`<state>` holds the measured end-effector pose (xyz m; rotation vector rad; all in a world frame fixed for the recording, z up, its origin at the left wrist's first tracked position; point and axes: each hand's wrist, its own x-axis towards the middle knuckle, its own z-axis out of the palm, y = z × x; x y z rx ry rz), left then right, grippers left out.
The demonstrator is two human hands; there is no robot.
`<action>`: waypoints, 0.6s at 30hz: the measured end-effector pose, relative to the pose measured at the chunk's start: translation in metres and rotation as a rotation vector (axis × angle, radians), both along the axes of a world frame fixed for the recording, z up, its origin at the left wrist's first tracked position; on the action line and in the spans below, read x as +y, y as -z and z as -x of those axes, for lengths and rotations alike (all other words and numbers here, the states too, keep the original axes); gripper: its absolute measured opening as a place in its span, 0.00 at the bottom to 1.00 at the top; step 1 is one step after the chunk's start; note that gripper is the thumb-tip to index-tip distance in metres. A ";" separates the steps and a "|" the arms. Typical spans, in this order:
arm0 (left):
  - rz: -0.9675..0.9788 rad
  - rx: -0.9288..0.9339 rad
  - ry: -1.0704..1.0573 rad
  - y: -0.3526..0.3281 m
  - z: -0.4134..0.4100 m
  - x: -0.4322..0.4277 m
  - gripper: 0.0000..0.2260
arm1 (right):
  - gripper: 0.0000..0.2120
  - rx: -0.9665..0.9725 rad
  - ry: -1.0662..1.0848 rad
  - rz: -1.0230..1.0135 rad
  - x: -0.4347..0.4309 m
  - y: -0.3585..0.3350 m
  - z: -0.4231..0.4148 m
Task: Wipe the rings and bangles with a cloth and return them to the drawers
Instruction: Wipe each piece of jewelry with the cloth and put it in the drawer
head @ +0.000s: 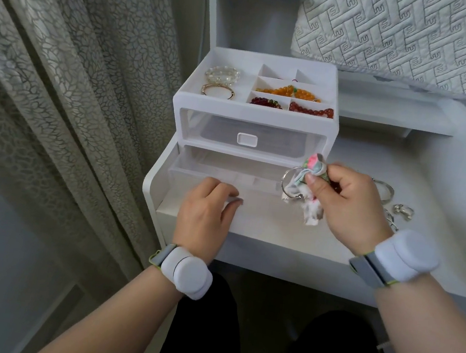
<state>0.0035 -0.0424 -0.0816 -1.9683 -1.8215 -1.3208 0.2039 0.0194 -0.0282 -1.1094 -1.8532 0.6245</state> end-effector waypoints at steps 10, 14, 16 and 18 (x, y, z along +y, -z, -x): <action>-0.005 -0.035 0.022 0.007 0.001 -0.015 0.05 | 0.09 0.211 -0.032 0.104 -0.013 -0.014 0.001; 0.025 -0.057 0.009 0.008 0.005 -0.019 0.07 | 0.07 0.266 -0.029 0.123 -0.019 -0.012 -0.005; 0.038 -0.067 -0.001 0.008 0.006 -0.019 0.07 | 0.07 0.298 -0.033 0.147 -0.022 -0.012 -0.011; 0.038 -0.088 -0.006 0.008 0.007 -0.018 0.05 | 0.10 0.329 -0.037 0.180 -0.025 -0.012 -0.015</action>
